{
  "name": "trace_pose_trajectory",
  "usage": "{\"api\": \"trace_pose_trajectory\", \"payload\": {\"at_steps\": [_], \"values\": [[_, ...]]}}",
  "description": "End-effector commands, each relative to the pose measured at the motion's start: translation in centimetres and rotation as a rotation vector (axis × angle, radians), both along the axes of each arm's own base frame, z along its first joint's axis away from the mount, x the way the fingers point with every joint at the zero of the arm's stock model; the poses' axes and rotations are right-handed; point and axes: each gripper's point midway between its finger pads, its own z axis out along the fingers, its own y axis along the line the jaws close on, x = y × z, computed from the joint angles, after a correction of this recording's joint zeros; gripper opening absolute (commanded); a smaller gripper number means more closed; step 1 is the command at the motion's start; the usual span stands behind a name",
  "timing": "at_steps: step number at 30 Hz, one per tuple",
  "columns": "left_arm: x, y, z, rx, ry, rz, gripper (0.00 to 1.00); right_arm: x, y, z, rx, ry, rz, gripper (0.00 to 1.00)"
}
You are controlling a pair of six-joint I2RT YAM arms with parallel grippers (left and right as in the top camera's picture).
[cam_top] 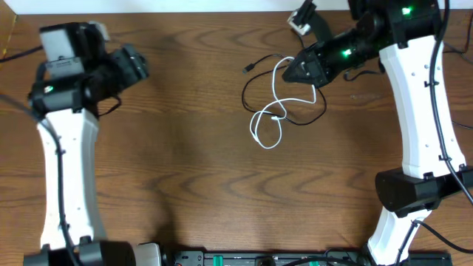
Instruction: Untangle cables
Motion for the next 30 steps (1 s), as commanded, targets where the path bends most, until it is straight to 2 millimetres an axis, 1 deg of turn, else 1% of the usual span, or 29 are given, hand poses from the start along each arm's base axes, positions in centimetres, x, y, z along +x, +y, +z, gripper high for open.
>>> {"api": "trace_pose_trajectory", "payload": {"at_steps": [1,4,6,7,10,12,16,22,27,30], "values": [[0.2,-6.3,-4.7,-0.133,0.123,-0.21,0.71,-0.5,-0.1,1.4,0.015,-0.043,0.007,0.01],[0.2,-11.0,-8.1,-0.175,0.229,-0.301,0.71,-0.4,-0.1,1.3,0.009,-0.047,0.005,0.01],[0.2,-13.5,-10.0,-0.195,0.287,-0.322,0.71,-0.4,-0.2,1.2,0.002,-0.049,0.003,0.01],[0.2,-14.7,-11.0,-0.21,0.318,-0.319,0.71,-0.3,-0.3,1.2,0.0,-0.05,0.002,0.01],[0.3,-17.4,-13.4,-0.249,0.394,-0.293,0.71,-0.3,-0.3,1.1,-0.008,-0.051,0.0,0.01],[0.3,-18.7,-14.7,-0.272,0.438,-0.266,0.71,-0.3,-0.3,1.1,-0.009,-0.051,-0.001,0.01],[0.3,-20.5,-17.4,-0.308,0.514,-0.204,0.71,-0.3,-0.3,1.1,-0.009,-0.051,-0.001,0.01],[0.7,-21.9,-20.5,-0.336,0.571,-0.151,0.71,-0.3,-0.4,1.1,-0.012,-0.052,-0.002,0.01],[1.5,-23.6,-22.0,-0.356,0.561,-0.15,0.71,-0.3,-0.4,1.1,-0.012,-0.052,-0.002,0.01],[1.8,-24.9,-22.0,-0.365,0.537,-0.167,0.71,-0.3,-0.4,1.1,-0.012,-0.052,-0.002,0.01]]}}
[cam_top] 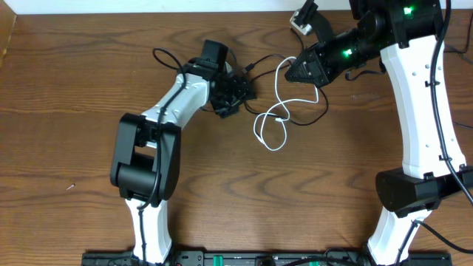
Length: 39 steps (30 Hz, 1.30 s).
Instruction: Untangle cables
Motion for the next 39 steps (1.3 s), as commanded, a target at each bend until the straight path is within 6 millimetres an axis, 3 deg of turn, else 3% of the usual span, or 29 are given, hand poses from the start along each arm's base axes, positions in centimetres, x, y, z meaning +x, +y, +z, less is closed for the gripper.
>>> {"api": "trace_pose_trajectory", "payload": {"at_steps": [1,9,15,21,28,32,35,36,39], "values": [[-0.2,-1.7,-0.3,-0.02,0.006,0.003,0.71,-0.5,0.0,1.4,0.016,-0.044,0.009,0.01],[-1.5,-3.9,-1.2,0.012,0.017,-0.023,0.66,-0.6,0.0,1.4,0.016,-0.042,0.01,0.01],[-2.6,-4.9,-2.6,0.027,0.052,-0.052,0.51,-0.5,-0.1,1.3,0.005,-0.045,0.006,0.01],[-3.4,-6.0,-2.6,0.026,0.055,-0.073,0.5,-0.4,-0.2,1.2,-0.004,-0.046,0.003,0.01],[-6.1,-6.9,-3.2,0.06,0.122,-0.118,0.5,-0.4,-0.3,1.1,-0.009,-0.047,0.002,0.01],[-6.0,-7.6,-3.1,0.057,0.098,-0.129,0.5,-0.4,-0.3,1.1,-0.008,-0.047,0.002,0.01],[-4.7,-7.2,-3.1,0.083,0.045,-0.106,0.23,-0.4,-0.3,1.1,-0.009,-0.047,0.001,0.01],[-4.0,-6.7,-3.2,0.097,0.024,-0.09,0.08,-0.4,-0.3,1.1,-0.012,-0.048,0.0,0.01],[-1.7,-4.7,-3.2,0.145,-0.032,-0.028,0.08,-0.3,-0.4,1.0,-0.016,-0.049,-0.001,0.01]]}}
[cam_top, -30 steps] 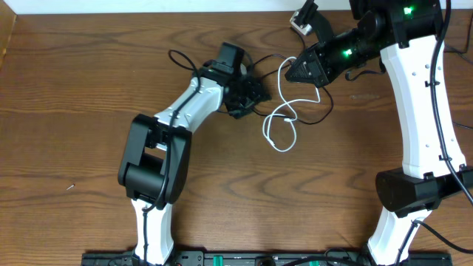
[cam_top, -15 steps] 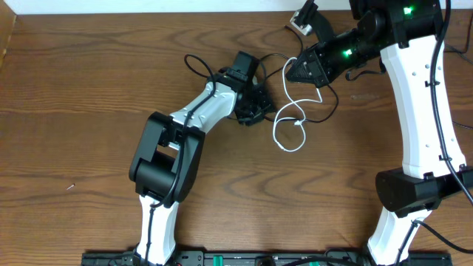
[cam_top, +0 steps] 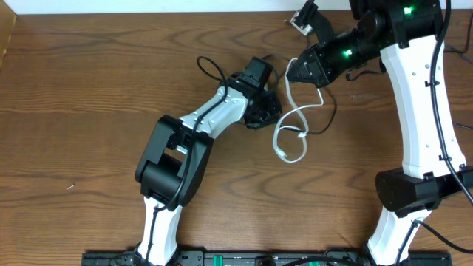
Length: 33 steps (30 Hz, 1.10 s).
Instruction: Untangle cables
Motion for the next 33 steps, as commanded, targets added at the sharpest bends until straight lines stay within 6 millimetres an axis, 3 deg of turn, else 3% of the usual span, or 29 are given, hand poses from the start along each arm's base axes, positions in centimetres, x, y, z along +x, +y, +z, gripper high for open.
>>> {"api": "trace_pose_trajectory", "payload": {"at_steps": [1,8,10,13,19,22,29,33], "values": [[3.3,4.0,-0.8,0.107,-0.071,0.105,0.07,-0.5,0.0,1.3,0.012,-0.043,0.008,0.01],[7.7,13.6,-1.2,0.206,-0.092,0.323,0.08,-1.3,-0.5,3.0,0.031,-0.084,0.001,0.01],[8.2,16.6,-1.3,0.225,-0.074,0.383,0.07,-2.3,-1.0,4.7,0.043,-0.133,0.001,0.01],[8.1,19.0,-1.6,0.239,-0.039,0.428,0.08,-3.7,-2.0,7.2,0.062,-0.225,0.001,0.01],[7.8,20.4,-1.8,0.273,-0.034,0.427,0.07,-4.9,-6.6,11.8,0.066,-0.395,-0.148,0.01],[7.6,20.3,-1.9,0.286,-0.03,0.423,0.07,-4.4,-10.9,13.8,0.06,-0.454,-0.318,0.01],[7.0,20.3,-2.1,0.302,-0.019,0.386,0.08,-2.0,-18.2,13.3,-0.009,-0.438,-0.585,0.01],[6.7,20.4,-2.2,0.313,-0.016,0.354,0.08,-0.1,-21.4,13.0,-0.024,-0.434,-0.695,0.01]]}}
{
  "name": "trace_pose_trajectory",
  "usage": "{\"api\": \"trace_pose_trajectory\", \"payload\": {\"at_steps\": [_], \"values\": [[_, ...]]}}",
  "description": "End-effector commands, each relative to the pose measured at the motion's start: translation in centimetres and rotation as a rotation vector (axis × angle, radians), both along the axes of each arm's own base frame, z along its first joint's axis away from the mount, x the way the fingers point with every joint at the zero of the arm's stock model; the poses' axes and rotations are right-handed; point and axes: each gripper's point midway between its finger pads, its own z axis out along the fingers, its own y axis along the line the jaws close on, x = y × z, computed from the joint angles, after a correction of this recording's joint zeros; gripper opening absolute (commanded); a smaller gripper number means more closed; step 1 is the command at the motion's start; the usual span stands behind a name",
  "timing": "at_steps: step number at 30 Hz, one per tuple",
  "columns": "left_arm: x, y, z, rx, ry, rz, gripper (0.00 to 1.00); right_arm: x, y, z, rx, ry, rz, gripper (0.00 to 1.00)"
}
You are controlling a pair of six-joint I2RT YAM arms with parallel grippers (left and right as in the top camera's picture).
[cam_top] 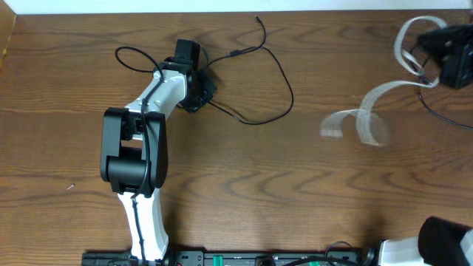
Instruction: Untangle cables
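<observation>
The black cable lies alone on the wood, running from a plug near the back edge in a wide curve to my left gripper, which looks shut on its end. The white cable is a blurred loop at the right, well apart from the black one. It hangs from my right gripper at the far right edge, which appears shut on it. The blur and the arm's dark body hide that gripper's fingers.
The left arm's own thin black lead loops beside its wrist. The table's back edge meets a white wall. A dark rail with connectors runs along the front edge. The right arm's base is at the front right.
My left gripper has moved left, and the black cable now trails from it. My right gripper has moved from the table's middle back to the far right edge with the white cable. The two cables are now apart.
At first the left arm stood far left while my right gripper held the top of the tangled black and white cables. Then my left gripper was at the tangle's left side, then deeper in it. Now the grippers are far apart, each with one cable.
</observation>
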Motion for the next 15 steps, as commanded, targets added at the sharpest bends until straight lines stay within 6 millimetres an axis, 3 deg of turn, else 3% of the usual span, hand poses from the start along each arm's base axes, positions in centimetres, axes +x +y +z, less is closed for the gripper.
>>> {"api": "trace_pose_trajectory", "payload": {"at_steps": [1,5,10,12,15], "values": [[-0.5,0.5,-0.6,0.045,0.018,-0.045,0.07,2.0,-3.2,-0.7,0.025,0.024,-0.12,0.01],[-0.7,0.5,-0.6,0.044,0.025,-0.046,0.08,4.7,-5.9,0.4,-0.043,-0.073,-0.188,0.01],[-0.8,0.4,-0.6,0.045,0.021,-0.088,0.07,8.8,-10.7,1.5,-0.134,-0.172,-0.384,0.01],[-0.9,0.4,-0.6,0.046,0.025,-0.088,0.07,10.5,-12.2,0.9,-0.164,-0.18,-0.427,0.01],[-0.9,0.3,-0.6,0.045,0.025,-0.089,0.07,13.3,-13.4,-1.6,-0.164,-0.147,-0.43,0.01]]}}
